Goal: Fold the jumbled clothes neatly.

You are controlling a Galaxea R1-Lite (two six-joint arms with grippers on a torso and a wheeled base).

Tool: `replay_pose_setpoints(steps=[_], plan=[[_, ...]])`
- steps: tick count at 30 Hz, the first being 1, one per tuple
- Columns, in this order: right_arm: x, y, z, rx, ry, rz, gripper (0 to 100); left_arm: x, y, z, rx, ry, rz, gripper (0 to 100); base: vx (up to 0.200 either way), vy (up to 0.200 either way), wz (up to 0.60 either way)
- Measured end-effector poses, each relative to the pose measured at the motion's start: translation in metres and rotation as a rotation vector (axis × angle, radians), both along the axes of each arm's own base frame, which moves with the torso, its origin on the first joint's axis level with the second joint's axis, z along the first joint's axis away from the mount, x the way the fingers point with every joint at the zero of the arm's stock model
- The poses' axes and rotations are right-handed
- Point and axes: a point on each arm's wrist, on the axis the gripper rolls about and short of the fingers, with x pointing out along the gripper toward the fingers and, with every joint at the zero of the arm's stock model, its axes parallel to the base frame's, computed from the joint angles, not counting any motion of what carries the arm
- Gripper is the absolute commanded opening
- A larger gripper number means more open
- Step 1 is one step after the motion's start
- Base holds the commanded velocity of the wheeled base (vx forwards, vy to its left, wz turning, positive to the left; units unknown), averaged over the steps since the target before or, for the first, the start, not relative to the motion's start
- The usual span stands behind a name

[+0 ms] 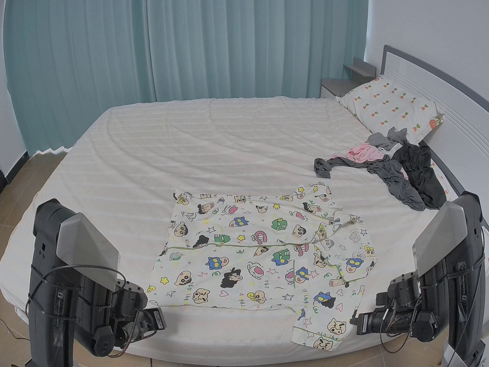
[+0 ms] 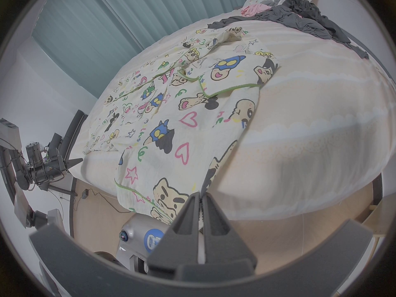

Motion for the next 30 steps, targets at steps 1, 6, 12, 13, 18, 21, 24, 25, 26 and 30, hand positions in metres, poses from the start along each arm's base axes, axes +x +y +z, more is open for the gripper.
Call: replay_pose_setpoints(steps=[1, 6, 12, 13, 18, 21, 24, 25, 26, 30], plan=[[0.000, 0.000, 0.000, 0.001, 0.003, 0.002, 100, 0.000, 0.000, 0.000, -0.001, -0.001, 0.000, 0, 0.000, 0.000, 0.00], [0.001, 0.004, -0.002, 0.006, -0.001, 0.015, 100, 0.002, -0.001, 0.000, -0.003, -0.007, 0.000, 0, 0.000, 0.000, 0.00], [0.008, 0.020, -0.003, 0.024, -0.041, 0.065, 100, 0.005, 0.000, -0.001, -0.008, -0.016, 0.008, 0, 0.000, 0.000, 0.00], [0.009, 0.022, -0.004, 0.026, -0.045, 0.072, 100, 0.005, 0.000, -0.001, -0.008, -0.016, 0.009, 0, 0.000, 0.000, 0.00], [0.016, 0.031, -0.007, 0.030, -0.075, 0.089, 100, 0.006, 0.000, -0.001, -0.010, -0.019, 0.012, 0, 0.000, 0.000, 0.00], [0.016, 0.033, -0.010, 0.017, -0.062, 0.092, 0, 0.006, 0.000, -0.001, -0.011, -0.019, 0.014, 0, 0.000, 0.000, 0.00], [0.016, 0.033, -0.014, -0.023, -0.037, 0.074, 0, 0.006, 0.001, -0.001, -0.012, -0.019, 0.016, 0, 0.000, 0.000, 0.00], [0.016, 0.033, -0.015, -0.039, -0.037, 0.063, 0, 0.006, 0.001, -0.001, -0.012, -0.019, 0.017, 0, 0.000, 0.000, 0.00], [0.016, 0.033, -0.015, -0.048, -0.039, 0.057, 0, 0.006, 0.001, -0.001, -0.011, -0.017, 0.017, 0, 0.000, 0.000, 0.00], [0.016, 0.033, -0.016, -0.094, -0.054, 0.034, 0, 0.005, 0.002, -0.001, -0.010, -0.012, 0.022, 0, 0.000, 0.000, 0.00]])
